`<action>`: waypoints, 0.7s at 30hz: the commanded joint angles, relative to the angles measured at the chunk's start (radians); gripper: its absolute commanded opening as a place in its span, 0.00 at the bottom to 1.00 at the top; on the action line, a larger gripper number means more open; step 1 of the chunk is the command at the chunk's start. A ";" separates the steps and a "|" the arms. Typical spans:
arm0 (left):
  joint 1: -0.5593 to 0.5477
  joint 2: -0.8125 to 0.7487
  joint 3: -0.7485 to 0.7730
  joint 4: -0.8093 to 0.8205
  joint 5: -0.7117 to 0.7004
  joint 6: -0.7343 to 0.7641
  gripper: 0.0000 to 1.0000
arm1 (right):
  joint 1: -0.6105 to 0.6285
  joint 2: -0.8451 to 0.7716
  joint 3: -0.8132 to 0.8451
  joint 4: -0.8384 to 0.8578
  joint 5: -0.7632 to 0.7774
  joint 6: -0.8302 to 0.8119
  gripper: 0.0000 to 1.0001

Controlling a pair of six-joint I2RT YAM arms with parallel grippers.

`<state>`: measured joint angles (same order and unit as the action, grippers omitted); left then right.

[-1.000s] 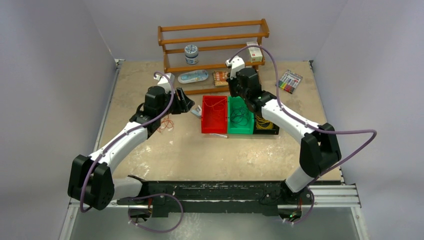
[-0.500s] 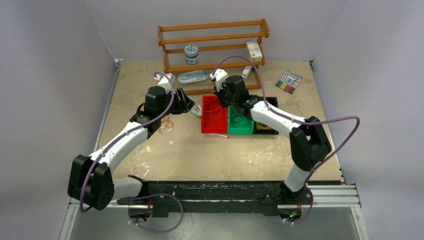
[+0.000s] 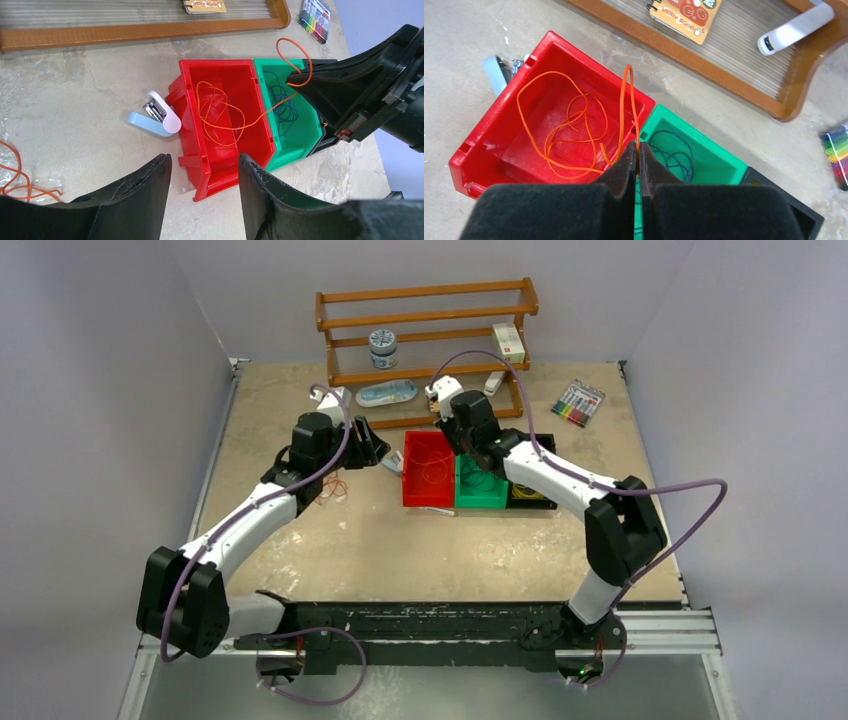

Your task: Untangle the cables

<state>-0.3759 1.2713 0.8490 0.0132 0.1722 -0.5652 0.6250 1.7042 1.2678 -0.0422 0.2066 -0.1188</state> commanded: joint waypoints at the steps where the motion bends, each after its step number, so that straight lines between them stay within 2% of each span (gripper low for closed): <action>1: -0.008 -0.003 0.014 0.048 0.012 -0.014 0.51 | 0.004 -0.054 0.008 -0.049 0.089 -0.029 0.00; 8: -0.008 -0.006 0.014 0.041 0.007 -0.013 0.51 | 0.004 -0.027 0.037 -0.093 0.121 -0.058 0.00; 21: -0.009 -0.016 0.015 0.030 0.003 -0.012 0.51 | 0.004 0.026 0.049 -0.006 -0.255 -0.036 0.00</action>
<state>-0.3767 1.2728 0.8490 0.0128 0.1719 -0.5652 0.6247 1.7123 1.2751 -0.0994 0.0971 -0.1574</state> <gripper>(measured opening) 0.507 0.008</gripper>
